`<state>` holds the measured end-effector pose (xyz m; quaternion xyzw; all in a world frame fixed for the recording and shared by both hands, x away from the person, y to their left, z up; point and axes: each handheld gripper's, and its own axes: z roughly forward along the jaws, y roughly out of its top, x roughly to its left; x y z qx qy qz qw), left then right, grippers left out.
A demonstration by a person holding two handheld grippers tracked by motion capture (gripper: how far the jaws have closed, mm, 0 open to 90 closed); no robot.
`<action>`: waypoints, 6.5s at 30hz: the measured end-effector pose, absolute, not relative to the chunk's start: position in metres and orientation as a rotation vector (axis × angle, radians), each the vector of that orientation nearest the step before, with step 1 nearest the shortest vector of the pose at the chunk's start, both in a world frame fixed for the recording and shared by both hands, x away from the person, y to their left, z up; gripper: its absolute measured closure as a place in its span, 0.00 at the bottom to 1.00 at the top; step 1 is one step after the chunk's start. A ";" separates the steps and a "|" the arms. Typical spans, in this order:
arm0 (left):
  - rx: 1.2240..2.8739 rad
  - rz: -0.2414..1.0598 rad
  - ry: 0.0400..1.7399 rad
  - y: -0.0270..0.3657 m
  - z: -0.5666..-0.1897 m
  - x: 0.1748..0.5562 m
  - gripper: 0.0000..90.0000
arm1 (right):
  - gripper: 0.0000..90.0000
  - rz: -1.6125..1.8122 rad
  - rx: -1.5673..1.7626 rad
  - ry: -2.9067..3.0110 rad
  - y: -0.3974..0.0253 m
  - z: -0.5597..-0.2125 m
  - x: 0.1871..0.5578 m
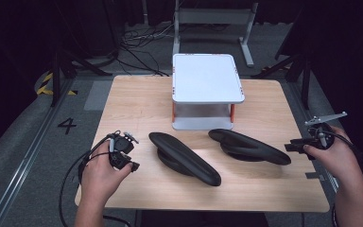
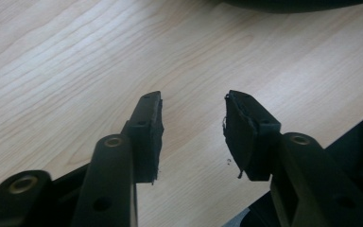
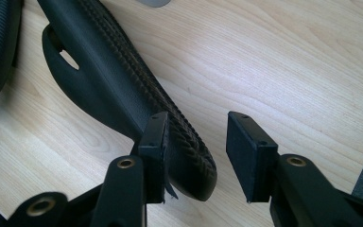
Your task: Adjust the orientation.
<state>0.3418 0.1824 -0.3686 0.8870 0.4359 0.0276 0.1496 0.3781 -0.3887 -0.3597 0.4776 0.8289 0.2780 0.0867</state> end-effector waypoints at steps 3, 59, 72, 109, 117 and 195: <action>2.538 0.064 1.203 0.173 -0.369 0.341 0.75 | 0.68 0.833 1.423 2.467 -0.389 -0.359 0.378; 2.602 0.143 0.995 0.040 -0.365 0.389 0.89 | 0.63 0.875 1.466 2.382 -0.404 -0.359 0.357; 2.528 0.212 0.984 0.029 -0.362 0.392 0.63 | 0.62 0.867 1.457 2.401 -0.399 -0.362 0.358; 2.292 0.080 1.127 0.011 -0.390 0.406 0.28 | 0.59 0.867 1.441 2.402 -0.397 -0.364 0.358; 2.328 0.090 1.300 -0.015 -0.416 0.422 0.27 | 0.59 0.871 1.429 2.407 -0.396 -0.364 0.358; 2.418 0.066 1.305 0.122 -0.409 0.352 0.43 | 0.77 0.713 1.119 2.739 -0.224 -0.413 0.350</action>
